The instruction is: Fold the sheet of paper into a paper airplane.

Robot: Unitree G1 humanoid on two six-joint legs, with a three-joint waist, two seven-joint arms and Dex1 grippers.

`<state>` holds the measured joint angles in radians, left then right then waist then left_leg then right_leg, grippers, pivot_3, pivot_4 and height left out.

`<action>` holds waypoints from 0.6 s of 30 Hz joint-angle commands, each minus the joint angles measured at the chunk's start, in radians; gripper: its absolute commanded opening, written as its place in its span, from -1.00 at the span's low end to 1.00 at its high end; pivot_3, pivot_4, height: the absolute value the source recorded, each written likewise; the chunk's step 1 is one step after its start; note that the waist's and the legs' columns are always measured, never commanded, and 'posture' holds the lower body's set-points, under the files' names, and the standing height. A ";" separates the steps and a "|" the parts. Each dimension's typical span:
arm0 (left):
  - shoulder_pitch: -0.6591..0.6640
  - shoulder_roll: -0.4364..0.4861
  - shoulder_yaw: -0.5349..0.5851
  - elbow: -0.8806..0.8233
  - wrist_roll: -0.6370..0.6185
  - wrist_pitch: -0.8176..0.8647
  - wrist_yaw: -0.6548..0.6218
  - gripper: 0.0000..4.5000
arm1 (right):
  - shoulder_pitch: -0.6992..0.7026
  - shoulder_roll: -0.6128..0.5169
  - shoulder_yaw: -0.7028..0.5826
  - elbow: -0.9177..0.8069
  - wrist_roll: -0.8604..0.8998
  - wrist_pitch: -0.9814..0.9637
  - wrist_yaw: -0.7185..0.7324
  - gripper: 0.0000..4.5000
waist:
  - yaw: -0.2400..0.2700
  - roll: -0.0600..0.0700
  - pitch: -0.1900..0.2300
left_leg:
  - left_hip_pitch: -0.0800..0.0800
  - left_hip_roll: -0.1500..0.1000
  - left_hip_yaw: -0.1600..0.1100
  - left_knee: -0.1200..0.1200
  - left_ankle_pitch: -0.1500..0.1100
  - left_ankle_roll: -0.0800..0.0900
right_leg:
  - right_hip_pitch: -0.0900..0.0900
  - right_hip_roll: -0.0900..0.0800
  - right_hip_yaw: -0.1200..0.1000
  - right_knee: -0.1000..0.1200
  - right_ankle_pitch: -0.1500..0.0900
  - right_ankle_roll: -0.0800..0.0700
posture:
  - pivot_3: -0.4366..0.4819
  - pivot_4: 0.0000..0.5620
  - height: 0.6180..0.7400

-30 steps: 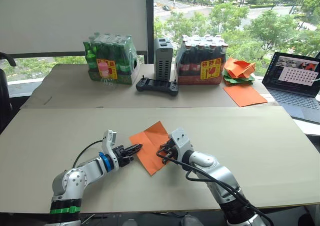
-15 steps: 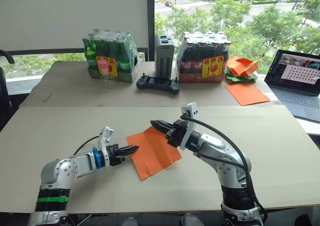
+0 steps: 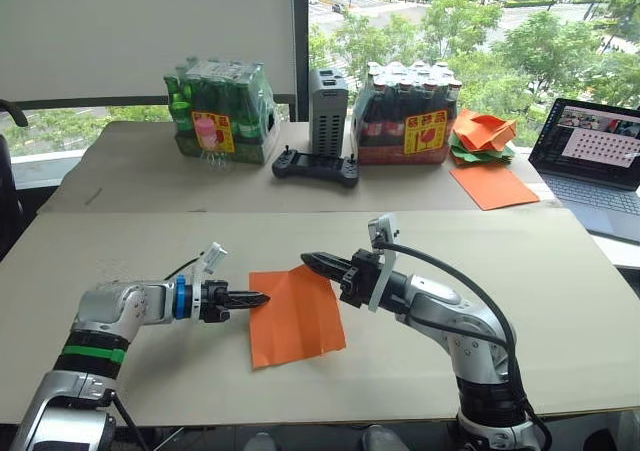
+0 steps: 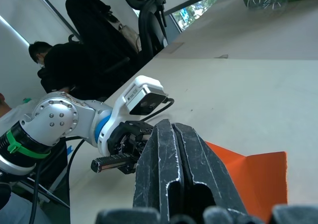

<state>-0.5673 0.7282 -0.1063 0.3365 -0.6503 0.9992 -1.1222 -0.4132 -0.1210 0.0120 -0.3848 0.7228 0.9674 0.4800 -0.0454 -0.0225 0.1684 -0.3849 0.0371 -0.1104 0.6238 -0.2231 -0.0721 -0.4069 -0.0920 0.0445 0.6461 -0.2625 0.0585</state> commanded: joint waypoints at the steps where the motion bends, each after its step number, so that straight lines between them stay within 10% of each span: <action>1: -0.058 0.009 -0.020 0.064 0.057 -0.059 -0.076 -1.00 | 0.009 -0.006 0.007 -0.051 0.027 -0.006 -0.009 -1.00 | 0.000 0.000 0.000 | 0.000 0.000 0.000 0.000 0.000 0.000 | 0.000 0.000 0.000 0.000 0.000 0.000 | -0.05 -0.47 1.00; 8: -0.089 -0.010 -0.027 0.083 0.108 -0.078 -0.130 -1.00 | 0.027 -0.012 0.025 -0.061 0.033 -0.013 -0.027 -1.00 | -0.002 0.000 0.000 | -0.003 0.000 0.000 0.000 0.000 0.000 | -0.002 0.000 0.000 0.000 0.000 0.000 | -0.05 -0.47 1.00; 18: -0.112 -0.020 0.069 0.082 0.088 -0.055 -0.078 0.28 | 0.027 -0.002 0.041 -0.046 0.035 -0.018 -0.031 -1.00 | -0.002 0.000 0.000 | -0.004 0.000 0.000 0.001 0.000 0.000 | -0.004 0.000 0.000 0.002 0.000 0.000 | -0.05 -0.47 1.00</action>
<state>-0.6493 0.6992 -0.0938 0.4341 -0.5463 0.9393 -1.2123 -0.3797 -0.1290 0.0535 -0.4014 0.7304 0.9671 0.4447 -0.0470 -0.0229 0.1687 -0.3884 0.0371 -0.1104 0.6247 -0.2230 -0.0720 -0.4107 -0.0920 0.0446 0.6476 -0.2625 0.0586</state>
